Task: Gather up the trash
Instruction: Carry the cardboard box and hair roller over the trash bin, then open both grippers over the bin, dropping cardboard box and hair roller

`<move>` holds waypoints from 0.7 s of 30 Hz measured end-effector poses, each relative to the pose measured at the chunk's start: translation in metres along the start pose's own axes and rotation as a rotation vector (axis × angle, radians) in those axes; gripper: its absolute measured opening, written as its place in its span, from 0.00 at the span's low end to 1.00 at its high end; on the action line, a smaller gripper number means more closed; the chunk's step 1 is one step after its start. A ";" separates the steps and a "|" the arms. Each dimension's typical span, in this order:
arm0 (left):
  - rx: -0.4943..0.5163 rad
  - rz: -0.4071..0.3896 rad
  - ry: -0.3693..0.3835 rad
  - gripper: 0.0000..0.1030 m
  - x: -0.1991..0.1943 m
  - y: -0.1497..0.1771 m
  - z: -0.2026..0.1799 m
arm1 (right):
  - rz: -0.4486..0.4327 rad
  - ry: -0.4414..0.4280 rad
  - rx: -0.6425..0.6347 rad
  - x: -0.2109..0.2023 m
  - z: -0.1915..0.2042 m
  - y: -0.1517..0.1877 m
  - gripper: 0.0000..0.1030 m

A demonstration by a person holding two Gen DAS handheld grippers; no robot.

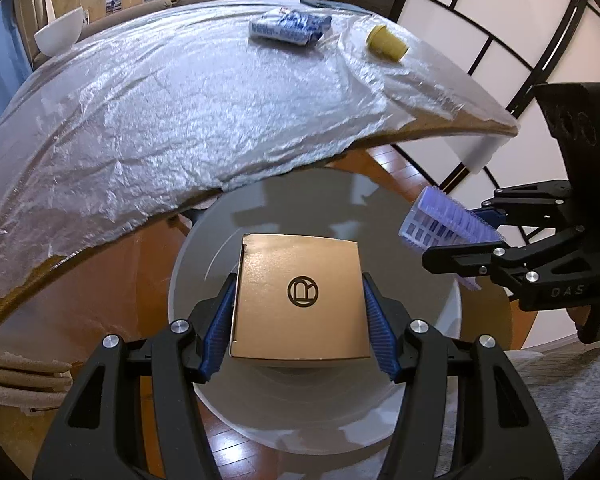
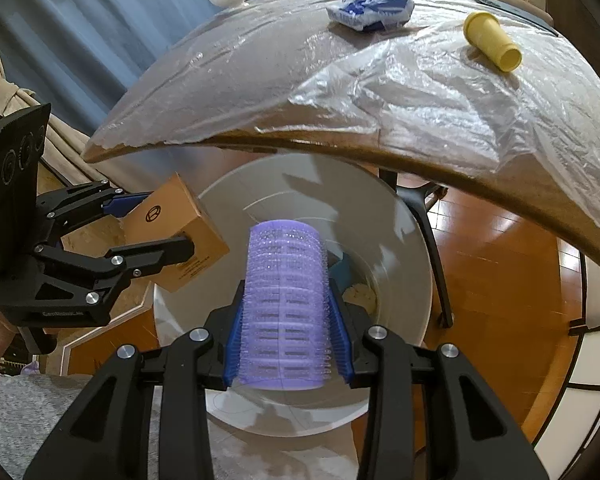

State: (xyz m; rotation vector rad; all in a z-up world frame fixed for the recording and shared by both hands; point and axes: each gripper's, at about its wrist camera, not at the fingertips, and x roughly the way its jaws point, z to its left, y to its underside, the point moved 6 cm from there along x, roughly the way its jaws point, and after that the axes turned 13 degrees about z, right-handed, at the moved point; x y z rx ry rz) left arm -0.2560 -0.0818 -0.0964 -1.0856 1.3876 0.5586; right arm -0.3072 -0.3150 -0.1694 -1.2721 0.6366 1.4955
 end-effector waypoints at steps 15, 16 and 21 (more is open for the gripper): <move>-0.020 0.062 -0.018 0.58 0.035 -0.001 0.006 | 0.055 0.035 -0.003 0.029 -0.005 0.002 0.35; -0.020 0.065 -0.018 0.58 0.037 0.000 0.007 | 0.064 0.038 -0.003 0.032 -0.005 0.003 0.35; -0.018 0.085 -0.022 0.58 0.051 0.000 0.003 | 0.089 0.039 0.007 0.042 -0.011 0.002 0.35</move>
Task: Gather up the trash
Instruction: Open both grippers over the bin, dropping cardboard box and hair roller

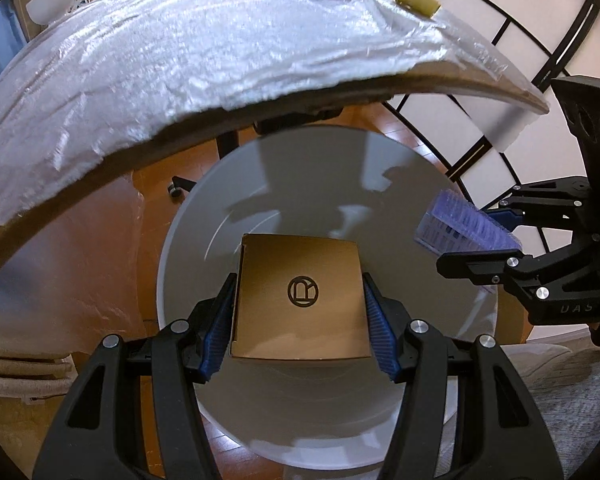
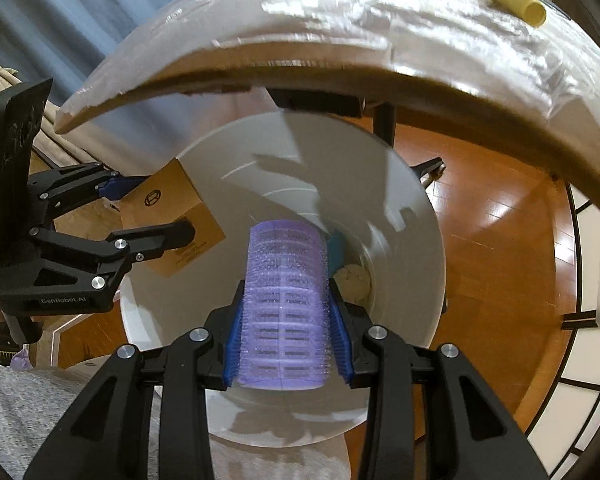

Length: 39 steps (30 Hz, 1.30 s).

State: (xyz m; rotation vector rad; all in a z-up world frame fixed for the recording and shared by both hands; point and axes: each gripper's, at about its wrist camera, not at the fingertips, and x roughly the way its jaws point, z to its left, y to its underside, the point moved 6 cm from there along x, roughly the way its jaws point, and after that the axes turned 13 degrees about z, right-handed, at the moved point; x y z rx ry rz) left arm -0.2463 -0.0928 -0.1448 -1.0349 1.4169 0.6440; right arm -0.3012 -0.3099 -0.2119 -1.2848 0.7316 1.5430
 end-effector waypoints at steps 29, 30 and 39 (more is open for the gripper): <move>-0.027 -0.047 0.017 0.76 -0.017 -0.008 0.003 | -0.133 0.013 0.021 -0.038 -0.007 -0.002 0.79; -0.031 -0.058 0.031 0.76 -0.025 -0.008 0.003 | -0.159 0.017 0.024 -0.049 -0.007 -0.002 0.79; 0.110 -0.396 0.013 0.99 -0.156 -0.020 -0.026 | -0.516 0.220 -0.010 -0.164 0.005 -0.005 0.96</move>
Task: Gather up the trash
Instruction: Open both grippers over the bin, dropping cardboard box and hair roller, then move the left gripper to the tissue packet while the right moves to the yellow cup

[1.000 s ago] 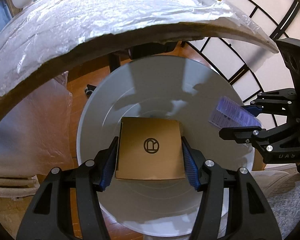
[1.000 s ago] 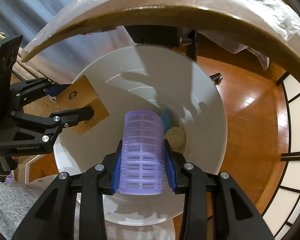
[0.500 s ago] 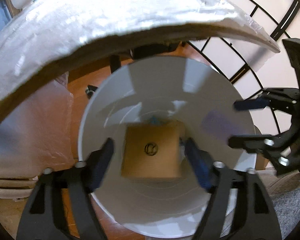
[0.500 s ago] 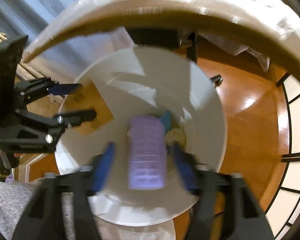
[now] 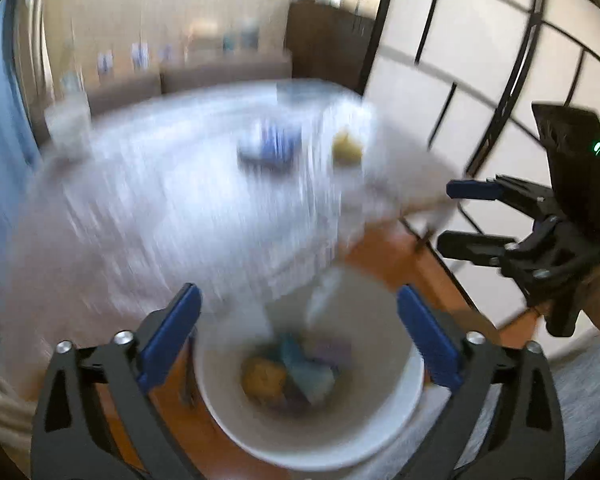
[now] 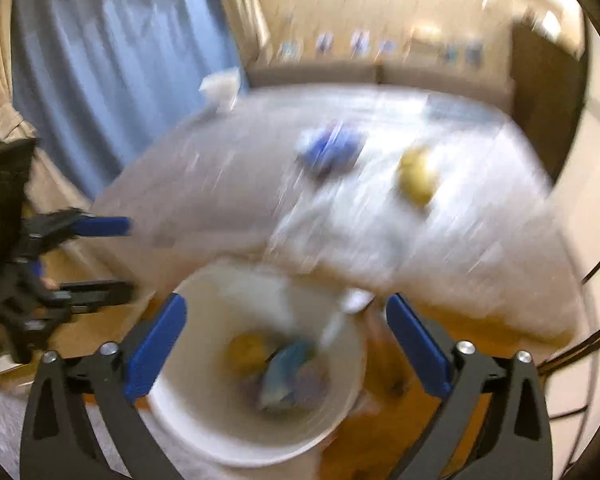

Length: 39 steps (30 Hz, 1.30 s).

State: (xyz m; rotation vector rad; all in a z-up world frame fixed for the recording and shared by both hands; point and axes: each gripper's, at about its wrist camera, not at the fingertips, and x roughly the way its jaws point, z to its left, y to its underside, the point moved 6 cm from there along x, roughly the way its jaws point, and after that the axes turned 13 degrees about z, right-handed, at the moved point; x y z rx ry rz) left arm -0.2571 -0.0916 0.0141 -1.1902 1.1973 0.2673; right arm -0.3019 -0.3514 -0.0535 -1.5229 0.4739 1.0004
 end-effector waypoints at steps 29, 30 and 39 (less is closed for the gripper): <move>0.071 0.146 0.041 0.98 0.148 -0.136 0.047 | 0.112 -0.019 0.066 0.115 -0.098 -0.076 0.95; 0.076 0.149 0.035 0.98 0.152 -0.137 0.046 | 0.120 -0.020 0.064 0.119 -0.100 -0.077 0.94; 0.055 0.204 0.057 0.98 0.180 -0.144 0.056 | 0.157 -0.018 0.045 0.138 -0.103 -0.080 0.77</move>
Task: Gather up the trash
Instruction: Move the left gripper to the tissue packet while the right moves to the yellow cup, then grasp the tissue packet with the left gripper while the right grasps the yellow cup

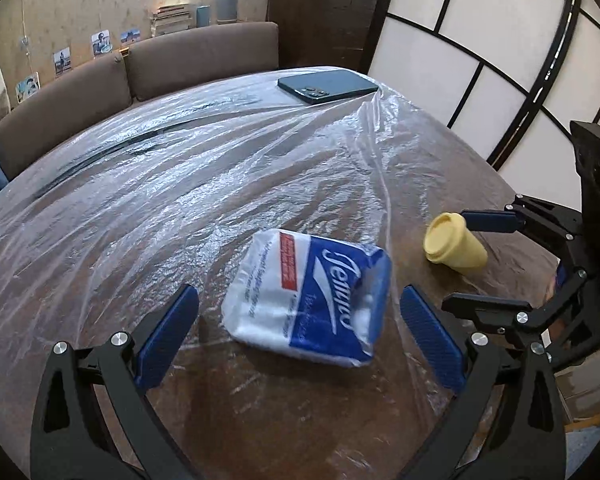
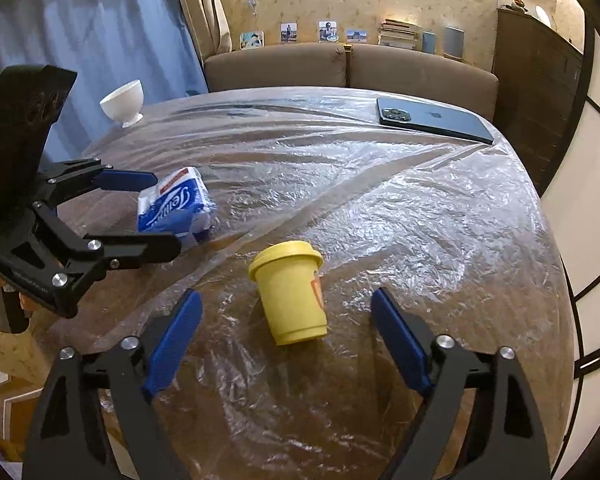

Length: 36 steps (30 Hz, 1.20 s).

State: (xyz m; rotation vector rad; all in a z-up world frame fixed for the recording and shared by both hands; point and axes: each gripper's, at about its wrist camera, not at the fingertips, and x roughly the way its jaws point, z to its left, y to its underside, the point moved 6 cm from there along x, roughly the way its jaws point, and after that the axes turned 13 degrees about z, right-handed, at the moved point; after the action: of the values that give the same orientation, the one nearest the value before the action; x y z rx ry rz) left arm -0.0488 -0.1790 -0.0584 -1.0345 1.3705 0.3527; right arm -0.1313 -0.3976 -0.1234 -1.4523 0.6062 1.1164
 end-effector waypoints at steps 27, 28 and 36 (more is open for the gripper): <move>0.043 -0.017 -0.139 0.56 0.002 -0.006 -0.002 | -0.036 0.031 -0.039 0.001 0.008 -0.003 0.34; 0.041 -0.020 -0.140 0.55 0.001 -0.006 -0.001 | -0.037 0.029 -0.032 0.000 0.008 -0.003 0.34; -0.007 -0.066 -0.139 0.54 -0.014 -0.003 0.004 | -0.080 -0.011 0.015 -0.018 0.007 -0.005 0.34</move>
State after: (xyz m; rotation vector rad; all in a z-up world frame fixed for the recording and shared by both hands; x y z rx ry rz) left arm -0.0473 -0.1730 -0.0448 -1.0391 1.2086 0.3740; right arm -0.1360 -0.3936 -0.1046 -1.4439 0.5429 1.0547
